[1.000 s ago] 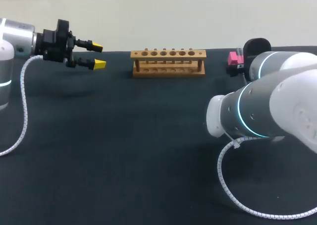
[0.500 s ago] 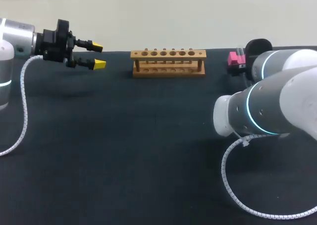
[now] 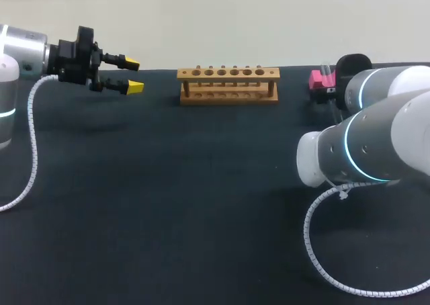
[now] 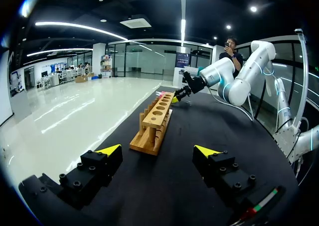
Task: Grasp the test tube, adjust it, and insert it.
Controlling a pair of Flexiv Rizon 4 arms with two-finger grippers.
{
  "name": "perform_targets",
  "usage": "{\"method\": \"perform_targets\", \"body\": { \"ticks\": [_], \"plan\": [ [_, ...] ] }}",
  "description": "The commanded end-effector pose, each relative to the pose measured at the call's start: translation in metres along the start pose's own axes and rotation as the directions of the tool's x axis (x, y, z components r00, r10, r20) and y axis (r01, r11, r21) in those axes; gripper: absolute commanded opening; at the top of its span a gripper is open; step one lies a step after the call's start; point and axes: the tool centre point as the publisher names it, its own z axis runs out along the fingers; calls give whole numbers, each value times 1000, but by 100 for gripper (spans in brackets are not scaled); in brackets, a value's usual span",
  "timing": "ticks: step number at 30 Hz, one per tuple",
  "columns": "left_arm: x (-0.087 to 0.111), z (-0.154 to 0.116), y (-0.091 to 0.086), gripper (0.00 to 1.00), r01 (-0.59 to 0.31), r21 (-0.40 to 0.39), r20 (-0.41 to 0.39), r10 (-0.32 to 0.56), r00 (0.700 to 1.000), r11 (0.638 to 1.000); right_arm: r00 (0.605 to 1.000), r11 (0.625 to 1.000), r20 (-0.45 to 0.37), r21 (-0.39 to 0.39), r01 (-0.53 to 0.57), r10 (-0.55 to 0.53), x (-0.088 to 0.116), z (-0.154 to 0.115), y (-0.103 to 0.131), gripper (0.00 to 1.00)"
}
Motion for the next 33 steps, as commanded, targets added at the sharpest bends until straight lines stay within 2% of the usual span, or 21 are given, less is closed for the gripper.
{"method": "perform_targets", "body": {
  "ticks": [1, 12, 16, 18, 19, 21, 23, 26, 28, 31, 32, 33],
  "plan": [
    [1, 0, -2, 100, -3, -6, 3, 3, 1000, 1000, 1000, 1000, -2, -4, -1, 1, 0, 3, 0, 99],
    [1, 0, -2, 100, -3, -6, 3, 3, 1000, 1000, 1000, 1000, -16, -10, 8, -9, 2, 9, 1, 100],
    [1, 0, -2, 100, -3, -6, 3, 3, 1000, 1000, 1000, 1000, -17, -15, 3, -4, 3, 11, 1, 93],
    [1, 0, -2, 100, -3, -6, 3, 3, 1000, 1000, 1000, 1000, -17, -16, 0, 0, 4, 11, 0, 83],
    [1, 0, -2, 100, -3, -6, 3, 3, 1000, 1000, 1000, 1000, -16, -17, -3, 2, 4, 11, -1, 74],
    [1, 0, -2, 100, -3, -6, 3, 3, 1000, 1000, 1000, 1000, -16, -18, -8, 7, 4, 11, -1, 61],
    [1, 0, -2, 100, -3, -6, 3, 3, 1000, 1000, 1000, 1000, -18, -19, -8, 8, 4, 12, -1, 58],
    [1, 0, -2, 100, -3, -6, 3, 3, 1000, 1000, 1000, 1000, -19, -20, -9, 9, 5, 12, -1, 46],
    [1, 0, -2, 100, -3, -6, 3, 3, 1000, 1000, 1000, 1000, -21, -21, -9, 9, 5, 12, -1, 46],
    [1, 0, -2, 100, -3, -6, 3, 3, 1000, 1000, 1000, 1000, -23, -23, -9, 9, 5, 12, -1, 39],
    [1, 0, -2, 100, -3, -6, 3, 3, 1000, 1000, 1000, 1000, -23, -23, -9, 9, 5, 12, -1, 36],
    [1, 0, -2, 100, -3, -6, 3, 3, 1000, 1000, 1000, 1000, -24, -23, -9, 8, 5, 12, -1, 28]
  ]
}}
